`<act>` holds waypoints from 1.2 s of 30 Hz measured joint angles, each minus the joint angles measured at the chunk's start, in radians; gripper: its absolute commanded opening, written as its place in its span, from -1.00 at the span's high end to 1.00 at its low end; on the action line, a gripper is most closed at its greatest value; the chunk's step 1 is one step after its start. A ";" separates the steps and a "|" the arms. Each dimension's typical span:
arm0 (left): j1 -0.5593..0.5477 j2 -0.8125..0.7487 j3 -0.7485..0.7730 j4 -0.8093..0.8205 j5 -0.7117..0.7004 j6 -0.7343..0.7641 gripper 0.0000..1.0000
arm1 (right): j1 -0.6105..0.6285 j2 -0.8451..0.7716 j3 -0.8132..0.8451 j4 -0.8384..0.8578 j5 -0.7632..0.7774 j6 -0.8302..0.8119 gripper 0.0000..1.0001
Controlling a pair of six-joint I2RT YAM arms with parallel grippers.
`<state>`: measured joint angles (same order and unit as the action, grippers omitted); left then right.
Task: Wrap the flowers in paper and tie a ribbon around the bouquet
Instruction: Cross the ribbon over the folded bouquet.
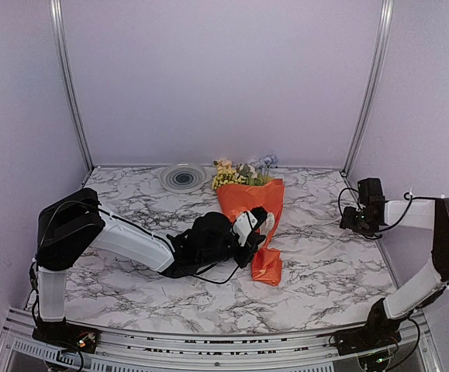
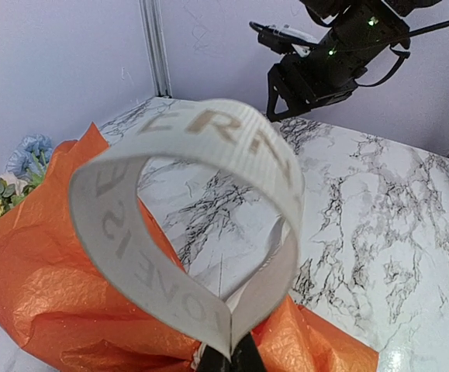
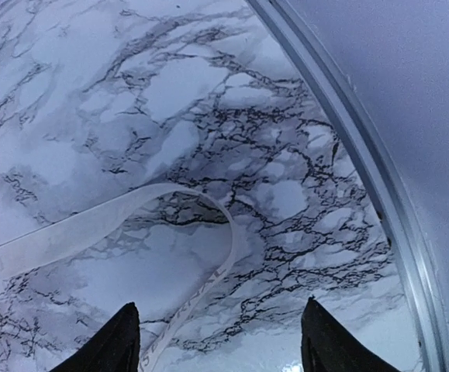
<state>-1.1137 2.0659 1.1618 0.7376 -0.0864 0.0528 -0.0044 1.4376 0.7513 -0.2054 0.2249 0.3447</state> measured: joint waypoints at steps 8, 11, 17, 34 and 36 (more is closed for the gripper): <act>0.000 0.000 -0.006 0.002 0.000 0.002 1.00 | -0.031 0.185 0.025 0.006 -0.076 -0.026 0.29; 0.000 0.000 -0.008 0.004 0.000 0.003 1.00 | -0.034 0.194 0.026 0.026 -0.097 -0.032 0.65; 0.000 0.000 -0.010 0.006 0.000 0.004 1.00 | -0.046 0.212 0.037 0.050 -0.139 -0.039 1.00; -0.005 0.000 -0.011 0.009 0.010 0.024 1.00 | 0.419 -0.183 0.236 0.149 -0.341 -0.082 1.00; -0.008 0.000 -0.011 0.011 0.015 0.030 1.00 | 0.501 -0.171 0.270 0.192 -0.377 -0.078 1.00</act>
<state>-1.1217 2.0659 1.1503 0.7486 -0.0715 0.0826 0.4965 1.2671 1.0214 -0.0132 -0.1516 0.2668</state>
